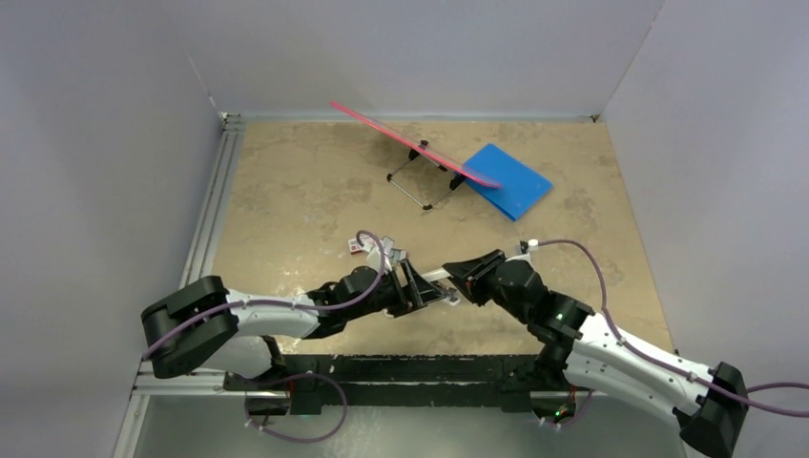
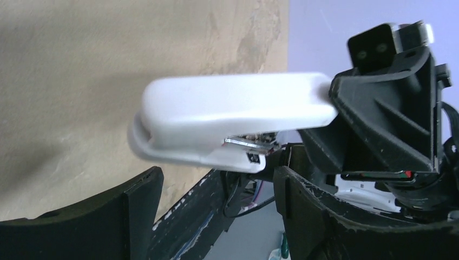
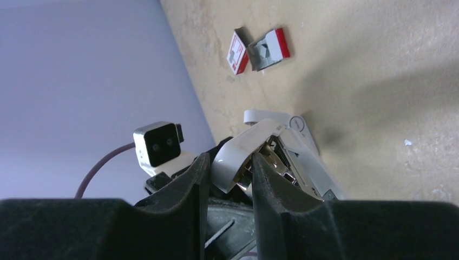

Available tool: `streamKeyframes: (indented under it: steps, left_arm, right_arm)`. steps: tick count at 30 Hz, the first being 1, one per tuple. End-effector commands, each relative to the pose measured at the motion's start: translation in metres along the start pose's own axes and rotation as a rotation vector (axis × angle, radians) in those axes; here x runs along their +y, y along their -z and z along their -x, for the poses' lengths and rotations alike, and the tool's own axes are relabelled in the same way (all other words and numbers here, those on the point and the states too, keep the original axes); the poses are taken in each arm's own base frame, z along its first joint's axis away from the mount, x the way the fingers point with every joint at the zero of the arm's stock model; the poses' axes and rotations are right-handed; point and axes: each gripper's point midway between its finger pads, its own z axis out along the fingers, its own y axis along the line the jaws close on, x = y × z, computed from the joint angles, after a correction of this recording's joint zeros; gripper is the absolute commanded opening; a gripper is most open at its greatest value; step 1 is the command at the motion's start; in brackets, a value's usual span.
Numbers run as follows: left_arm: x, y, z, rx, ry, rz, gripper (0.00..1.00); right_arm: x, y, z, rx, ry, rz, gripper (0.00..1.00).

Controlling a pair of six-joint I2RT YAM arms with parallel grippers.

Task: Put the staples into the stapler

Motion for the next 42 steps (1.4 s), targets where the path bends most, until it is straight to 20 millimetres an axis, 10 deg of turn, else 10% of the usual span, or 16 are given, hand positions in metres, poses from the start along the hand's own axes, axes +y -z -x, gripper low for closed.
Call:
streamKeyframes:
  steps: [1,18,32,42]
  left_arm:
    - [-0.045,-0.01,0.019,-0.077,-0.049,-0.167,0.75]
    - [-0.024,-0.03,0.01,-0.077,0.018,-0.168,0.81]
    - [0.051,-0.029,-0.019,0.032,-0.121,0.099,0.51]
    - [0.033,-0.036,-0.039,0.147,-0.422,-0.09,0.4]
  right_arm:
    - [0.033,0.013,-0.002,0.042,-0.163,0.137,0.2]
    - [0.03,0.016,0.0,0.05,-0.241,0.177,0.19]
    - [0.032,0.024,0.022,-0.08,-0.161,0.1,0.19]
    - [0.031,0.025,0.033,-0.155,-0.061,0.006,0.19]
